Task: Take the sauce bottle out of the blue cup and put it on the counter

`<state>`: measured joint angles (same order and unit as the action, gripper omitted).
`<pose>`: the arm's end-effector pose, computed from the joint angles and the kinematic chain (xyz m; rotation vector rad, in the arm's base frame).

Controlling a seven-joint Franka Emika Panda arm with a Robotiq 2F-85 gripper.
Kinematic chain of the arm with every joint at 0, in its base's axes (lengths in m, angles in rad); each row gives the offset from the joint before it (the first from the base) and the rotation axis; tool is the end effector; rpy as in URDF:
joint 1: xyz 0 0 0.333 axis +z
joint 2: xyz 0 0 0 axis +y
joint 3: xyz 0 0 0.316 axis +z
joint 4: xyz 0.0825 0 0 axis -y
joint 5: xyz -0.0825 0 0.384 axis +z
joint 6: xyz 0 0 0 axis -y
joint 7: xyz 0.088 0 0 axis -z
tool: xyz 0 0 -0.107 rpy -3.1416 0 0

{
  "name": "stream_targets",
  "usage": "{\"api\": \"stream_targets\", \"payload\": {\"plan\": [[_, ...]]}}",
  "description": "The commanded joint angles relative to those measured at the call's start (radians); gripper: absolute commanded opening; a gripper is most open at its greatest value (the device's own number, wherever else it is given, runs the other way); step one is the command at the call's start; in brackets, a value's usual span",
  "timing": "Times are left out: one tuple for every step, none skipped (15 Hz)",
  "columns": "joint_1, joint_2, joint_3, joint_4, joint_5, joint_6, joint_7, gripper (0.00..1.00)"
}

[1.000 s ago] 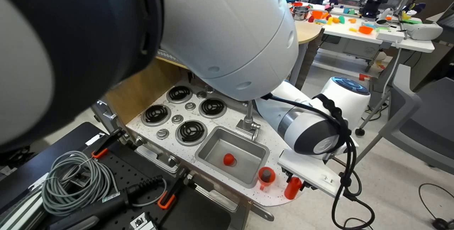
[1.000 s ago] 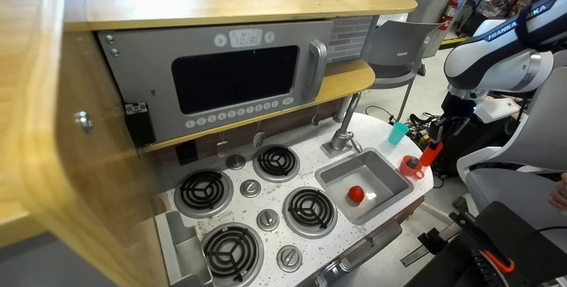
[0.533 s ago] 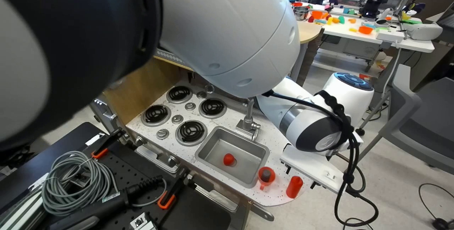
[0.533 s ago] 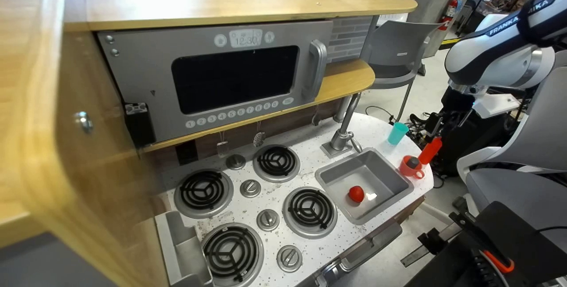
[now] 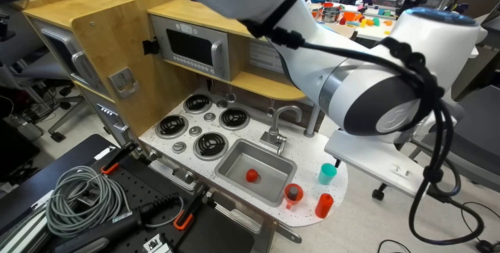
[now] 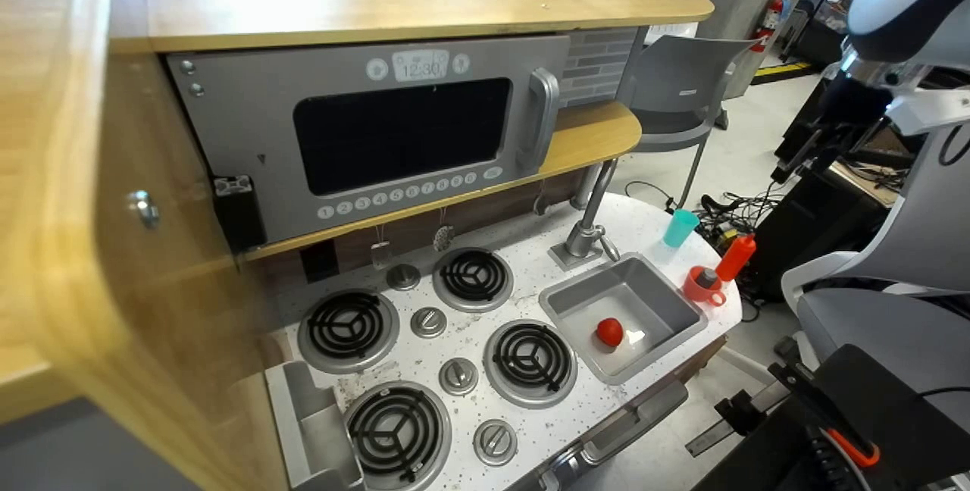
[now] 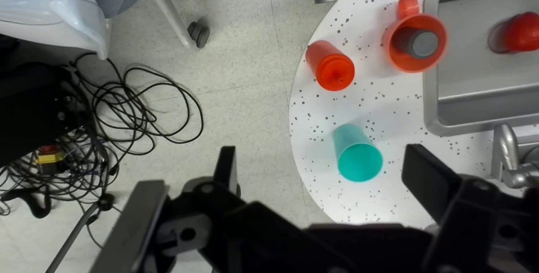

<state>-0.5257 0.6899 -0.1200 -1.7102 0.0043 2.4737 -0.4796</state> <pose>0.5490 -0.4032 0.1993 3.0310 -0.2112 0.0419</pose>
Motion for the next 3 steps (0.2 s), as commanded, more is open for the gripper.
{"api": "stream_targets", "payload": {"plan": [[0.003,-0.041,-0.010,-0.028,0.003,-0.010,-0.002,1.00],[0.004,-0.082,-0.018,-0.062,0.005,-0.015,-0.003,1.00],[0.006,-0.112,-0.023,-0.090,0.006,-0.017,-0.004,1.00]]}}
